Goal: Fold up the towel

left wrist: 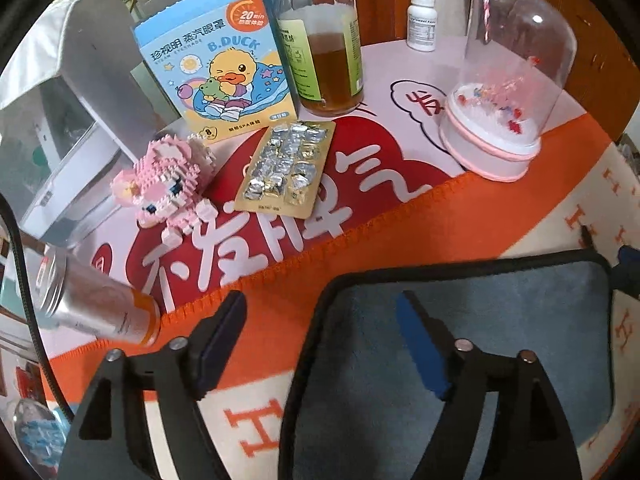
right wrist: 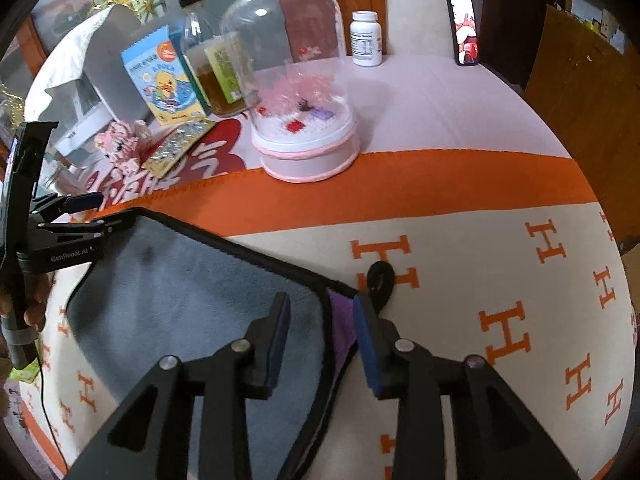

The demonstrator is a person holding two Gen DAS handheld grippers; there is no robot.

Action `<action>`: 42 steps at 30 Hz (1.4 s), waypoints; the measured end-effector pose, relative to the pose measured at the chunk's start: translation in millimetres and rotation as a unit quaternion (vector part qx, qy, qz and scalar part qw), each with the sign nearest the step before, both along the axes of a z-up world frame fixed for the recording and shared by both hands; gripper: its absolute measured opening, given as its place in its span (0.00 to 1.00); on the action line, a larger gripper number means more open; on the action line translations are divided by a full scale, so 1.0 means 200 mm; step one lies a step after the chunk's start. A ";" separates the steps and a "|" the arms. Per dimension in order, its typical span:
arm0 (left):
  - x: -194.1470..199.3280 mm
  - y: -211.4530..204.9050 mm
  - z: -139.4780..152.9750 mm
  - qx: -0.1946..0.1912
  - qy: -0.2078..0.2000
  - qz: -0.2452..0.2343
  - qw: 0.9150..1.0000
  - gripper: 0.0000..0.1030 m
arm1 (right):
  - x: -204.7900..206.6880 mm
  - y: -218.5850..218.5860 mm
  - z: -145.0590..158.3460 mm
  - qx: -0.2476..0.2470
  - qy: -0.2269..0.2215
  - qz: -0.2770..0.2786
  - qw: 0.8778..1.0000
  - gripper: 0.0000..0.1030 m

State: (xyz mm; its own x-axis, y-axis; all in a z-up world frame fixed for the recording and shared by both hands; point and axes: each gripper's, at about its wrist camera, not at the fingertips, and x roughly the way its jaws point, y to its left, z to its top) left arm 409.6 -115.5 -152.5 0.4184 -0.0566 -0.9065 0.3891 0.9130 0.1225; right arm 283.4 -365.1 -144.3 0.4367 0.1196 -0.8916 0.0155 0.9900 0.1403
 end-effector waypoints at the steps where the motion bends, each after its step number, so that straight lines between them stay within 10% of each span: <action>1: -0.02 0.01 0.01 -0.004 0.003 0.001 1.000 0.78 | -0.01 0.01 0.01 0.004 0.000 0.002 1.000 0.32; 42: -1.62 0.46 0.68 -0.112 -0.025 0.092 0.989 0.88 | -1.10 0.58 0.54 0.067 -0.038 0.092 0.993 0.44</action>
State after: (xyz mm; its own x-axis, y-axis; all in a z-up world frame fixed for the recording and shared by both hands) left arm 84.7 -24.3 -15.8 0.4842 -0.1731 -0.8577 0.2129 0.9741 -0.0765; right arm 64.1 -249.2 -36.9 0.4617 0.3182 -0.8280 -0.1797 0.9476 0.2640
